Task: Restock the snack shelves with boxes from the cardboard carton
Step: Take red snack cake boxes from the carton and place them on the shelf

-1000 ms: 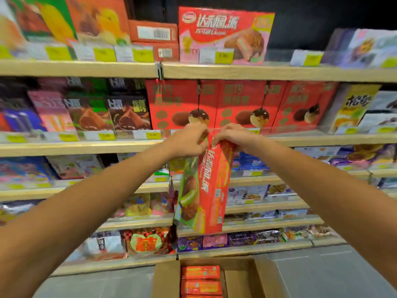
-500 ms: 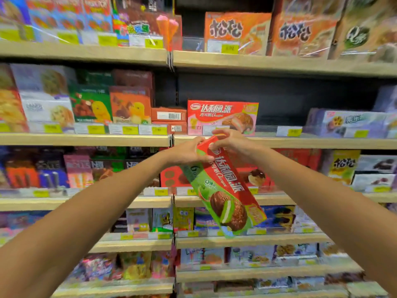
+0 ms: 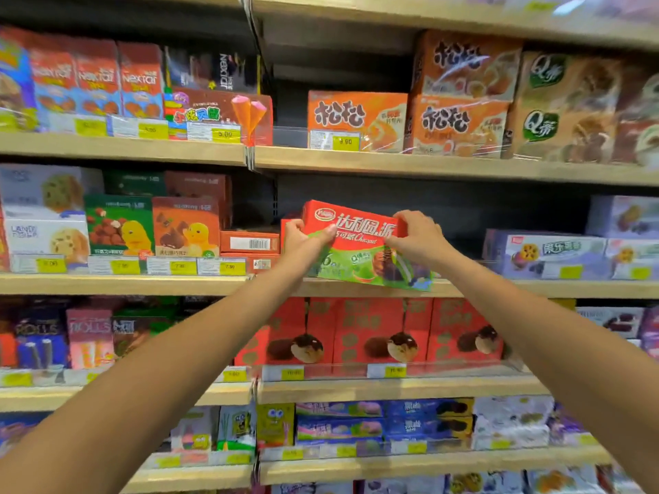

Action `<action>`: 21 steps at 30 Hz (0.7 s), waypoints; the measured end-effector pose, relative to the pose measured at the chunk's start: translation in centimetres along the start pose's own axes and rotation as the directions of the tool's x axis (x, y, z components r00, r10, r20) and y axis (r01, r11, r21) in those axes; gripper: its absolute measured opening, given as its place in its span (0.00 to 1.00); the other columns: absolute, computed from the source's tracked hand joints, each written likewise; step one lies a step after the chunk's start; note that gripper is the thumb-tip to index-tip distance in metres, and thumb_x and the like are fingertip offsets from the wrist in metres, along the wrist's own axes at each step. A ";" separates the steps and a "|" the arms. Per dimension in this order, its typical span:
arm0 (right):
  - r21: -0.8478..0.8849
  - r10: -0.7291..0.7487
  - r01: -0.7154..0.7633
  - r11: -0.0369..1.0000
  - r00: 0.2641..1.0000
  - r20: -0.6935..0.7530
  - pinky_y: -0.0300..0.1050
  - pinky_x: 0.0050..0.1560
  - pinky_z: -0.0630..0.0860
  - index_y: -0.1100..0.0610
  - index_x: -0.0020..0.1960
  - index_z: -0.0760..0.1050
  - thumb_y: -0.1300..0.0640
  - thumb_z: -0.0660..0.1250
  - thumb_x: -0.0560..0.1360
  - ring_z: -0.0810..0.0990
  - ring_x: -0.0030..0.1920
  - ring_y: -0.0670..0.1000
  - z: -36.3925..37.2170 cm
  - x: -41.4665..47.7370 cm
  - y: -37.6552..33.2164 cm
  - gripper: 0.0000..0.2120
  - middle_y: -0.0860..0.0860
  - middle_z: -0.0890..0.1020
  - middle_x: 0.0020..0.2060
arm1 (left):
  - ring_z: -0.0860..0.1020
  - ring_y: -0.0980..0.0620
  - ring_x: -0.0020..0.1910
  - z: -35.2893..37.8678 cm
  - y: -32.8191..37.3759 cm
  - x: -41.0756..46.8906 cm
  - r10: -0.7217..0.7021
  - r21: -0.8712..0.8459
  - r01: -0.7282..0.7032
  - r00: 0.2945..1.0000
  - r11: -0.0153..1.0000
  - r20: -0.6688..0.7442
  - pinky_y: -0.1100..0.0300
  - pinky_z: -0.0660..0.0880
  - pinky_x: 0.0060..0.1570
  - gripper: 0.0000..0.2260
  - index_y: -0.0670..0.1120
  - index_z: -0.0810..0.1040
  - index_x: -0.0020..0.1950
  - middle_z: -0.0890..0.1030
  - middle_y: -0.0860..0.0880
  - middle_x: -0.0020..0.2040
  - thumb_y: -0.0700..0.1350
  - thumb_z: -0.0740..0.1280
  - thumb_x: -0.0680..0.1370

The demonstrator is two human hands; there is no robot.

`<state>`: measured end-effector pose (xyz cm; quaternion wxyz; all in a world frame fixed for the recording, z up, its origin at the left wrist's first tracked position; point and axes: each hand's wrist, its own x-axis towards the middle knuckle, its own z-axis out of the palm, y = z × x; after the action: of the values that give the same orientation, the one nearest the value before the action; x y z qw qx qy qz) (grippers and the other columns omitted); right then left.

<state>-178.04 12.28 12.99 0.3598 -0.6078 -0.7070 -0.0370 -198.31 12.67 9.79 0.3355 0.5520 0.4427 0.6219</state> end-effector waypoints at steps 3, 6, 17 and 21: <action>-0.033 0.026 -0.029 0.999 0.995 -0.094 0.54 0.62 0.69 0.54 0.64 0.73 0.45 0.63 0.67 0.72 0.62 0.61 -1.6 0.8 2.0 0.27 0.58 0.77 0.58 | 0.78 0.48 0.54 3.6 1.0 0.1 0.042 -0.011 -0.043 0.997 0.999 -0.057 0.49 0.77 0.56 0.31 0.47 0.63 0.60 0.76 0.45 0.58 0.56 0.75 0.66; 0.025 0.082 -0.080 0.996 0.989 -0.124 0.52 0.68 0.61 0.55 0.70 0.66 0.48 0.61 0.71 0.63 0.68 0.61 -3.0 1.1 4.1 0.29 0.59 0.69 0.65 | 0.74 0.46 0.60 7.1 2.0 0.1 0.106 0.068 -0.098 0.987 0.993 -0.121 0.46 0.72 0.61 0.35 0.47 0.63 0.62 0.72 0.46 0.61 0.60 0.73 0.62; 0.244 0.196 -0.145 0.959 0.960 -0.200 0.55 0.74 0.56 0.54 0.75 0.57 0.56 0.65 0.76 0.53 0.75 0.61 -4.2 2.4 12.6 0.30 0.58 0.53 0.76 | 0.65 0.48 0.67 18.4 1.7 0.2 0.331 0.279 -0.279 0.930 0.919 -0.161 0.51 0.63 0.68 0.35 0.46 0.60 0.70 0.67 0.47 0.67 0.54 0.73 0.70; 0.239 0.183 -0.127 0.963 0.956 -0.229 0.53 0.73 0.55 0.53 0.75 0.58 0.53 0.65 0.77 0.51 0.76 0.59 -4.1 3.3 14.2 0.30 0.56 0.52 0.76 | 0.66 0.49 0.67 20.3 0.7 1.2 0.282 0.245 -0.242 0.948 0.939 -0.144 0.47 0.65 0.68 0.35 0.47 0.58 0.71 0.66 0.48 0.67 0.55 0.72 0.71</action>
<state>-163.53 16.70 12.37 0.5128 -0.6082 -0.6059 -0.0054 -178.53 17.14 10.88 0.1442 0.5830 0.4604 0.6537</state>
